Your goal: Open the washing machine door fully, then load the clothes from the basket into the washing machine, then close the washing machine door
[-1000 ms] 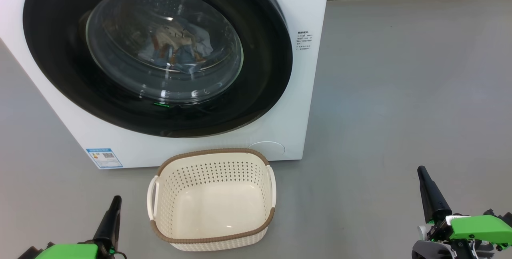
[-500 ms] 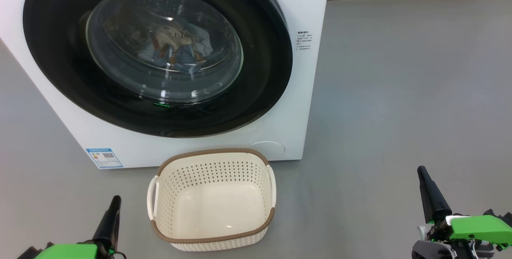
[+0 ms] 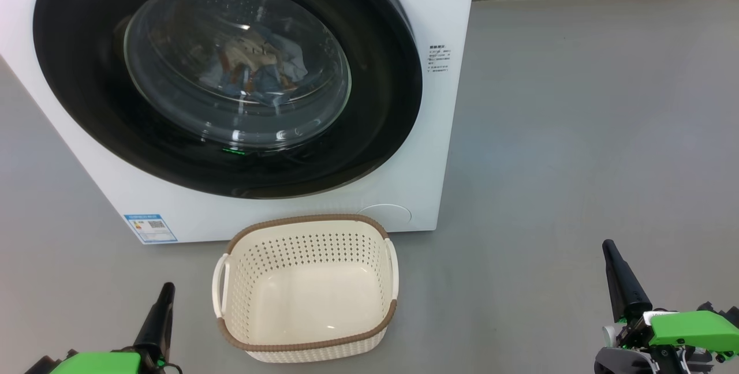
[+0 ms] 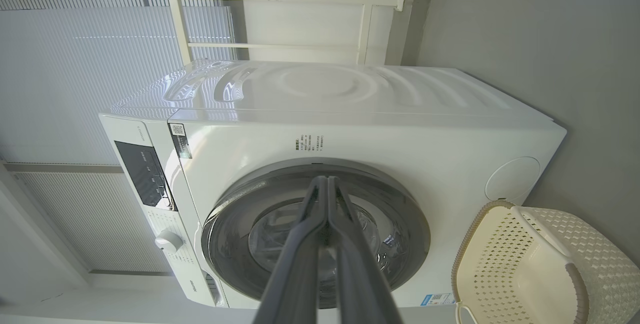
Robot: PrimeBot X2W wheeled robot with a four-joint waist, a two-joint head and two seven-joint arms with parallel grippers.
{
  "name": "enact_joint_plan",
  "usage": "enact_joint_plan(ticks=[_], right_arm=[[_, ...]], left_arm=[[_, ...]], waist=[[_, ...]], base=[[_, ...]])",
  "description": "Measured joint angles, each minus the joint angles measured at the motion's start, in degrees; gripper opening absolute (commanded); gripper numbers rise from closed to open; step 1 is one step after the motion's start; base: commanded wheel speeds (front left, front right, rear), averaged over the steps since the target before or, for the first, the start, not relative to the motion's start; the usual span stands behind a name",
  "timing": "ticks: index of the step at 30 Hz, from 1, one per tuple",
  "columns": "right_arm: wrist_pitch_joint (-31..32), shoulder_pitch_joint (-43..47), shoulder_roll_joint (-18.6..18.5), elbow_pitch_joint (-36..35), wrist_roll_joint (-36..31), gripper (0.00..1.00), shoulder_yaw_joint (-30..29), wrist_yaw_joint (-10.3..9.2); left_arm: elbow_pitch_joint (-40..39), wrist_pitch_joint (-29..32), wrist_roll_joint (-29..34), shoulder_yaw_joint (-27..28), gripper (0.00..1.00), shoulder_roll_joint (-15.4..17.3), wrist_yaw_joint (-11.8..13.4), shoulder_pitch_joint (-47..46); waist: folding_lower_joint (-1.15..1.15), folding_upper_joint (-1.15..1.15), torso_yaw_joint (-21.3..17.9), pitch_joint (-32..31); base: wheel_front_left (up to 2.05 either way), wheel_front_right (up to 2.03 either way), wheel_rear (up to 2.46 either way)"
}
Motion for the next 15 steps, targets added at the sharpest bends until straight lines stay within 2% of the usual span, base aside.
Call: enact_joint_plan(ticks=[15], right_arm=[[0.0, 0.0, 0.0, 0.0, 0.0, 0.0, 0.0, 0.0]], left_arm=[[0.0, 0.0, 0.0, 0.0, 0.0, 0.0, 0.0, 0.0]], waist=[[0.0, 0.0, 0.0, 0.0]], base=[[0.0, 0.0, 0.0]])
